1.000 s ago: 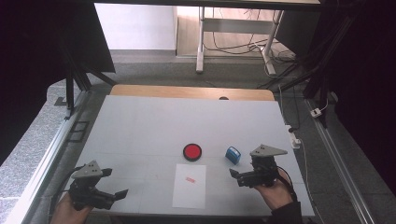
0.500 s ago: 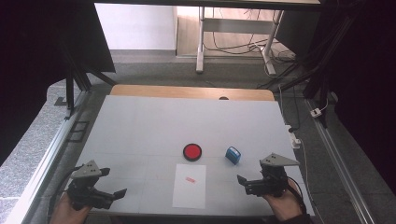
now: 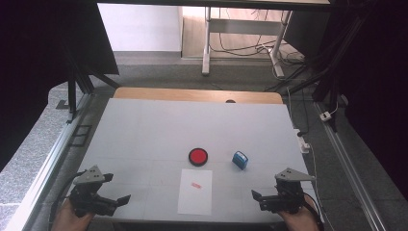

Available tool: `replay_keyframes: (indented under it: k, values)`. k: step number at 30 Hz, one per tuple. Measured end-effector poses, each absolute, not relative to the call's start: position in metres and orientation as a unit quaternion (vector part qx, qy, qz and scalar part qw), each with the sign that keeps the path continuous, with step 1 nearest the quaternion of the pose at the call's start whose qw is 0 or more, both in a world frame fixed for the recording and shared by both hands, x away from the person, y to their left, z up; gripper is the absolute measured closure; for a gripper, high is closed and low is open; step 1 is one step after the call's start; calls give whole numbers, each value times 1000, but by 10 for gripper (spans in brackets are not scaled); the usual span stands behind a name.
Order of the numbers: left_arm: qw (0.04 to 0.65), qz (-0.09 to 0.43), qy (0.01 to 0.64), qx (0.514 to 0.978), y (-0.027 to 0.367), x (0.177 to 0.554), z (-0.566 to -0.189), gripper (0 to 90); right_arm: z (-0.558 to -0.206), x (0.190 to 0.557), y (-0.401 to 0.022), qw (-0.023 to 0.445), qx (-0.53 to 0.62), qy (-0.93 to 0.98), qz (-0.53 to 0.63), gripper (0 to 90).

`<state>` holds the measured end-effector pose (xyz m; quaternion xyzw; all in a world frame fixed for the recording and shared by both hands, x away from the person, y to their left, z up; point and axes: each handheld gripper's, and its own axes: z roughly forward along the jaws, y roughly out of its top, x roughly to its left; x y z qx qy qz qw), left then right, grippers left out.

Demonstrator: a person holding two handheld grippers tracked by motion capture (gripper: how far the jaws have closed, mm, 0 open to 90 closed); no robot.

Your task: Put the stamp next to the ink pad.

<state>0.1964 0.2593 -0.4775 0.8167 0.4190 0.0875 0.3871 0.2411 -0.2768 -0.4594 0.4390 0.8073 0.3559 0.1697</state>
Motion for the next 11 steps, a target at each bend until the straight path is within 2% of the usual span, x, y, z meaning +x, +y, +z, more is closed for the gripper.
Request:
replay_keyframes:
  k: [11]
  values:
    - [382,84,419,819,258,198,-478,0,-460,238,-281,162,447,811,340,0]
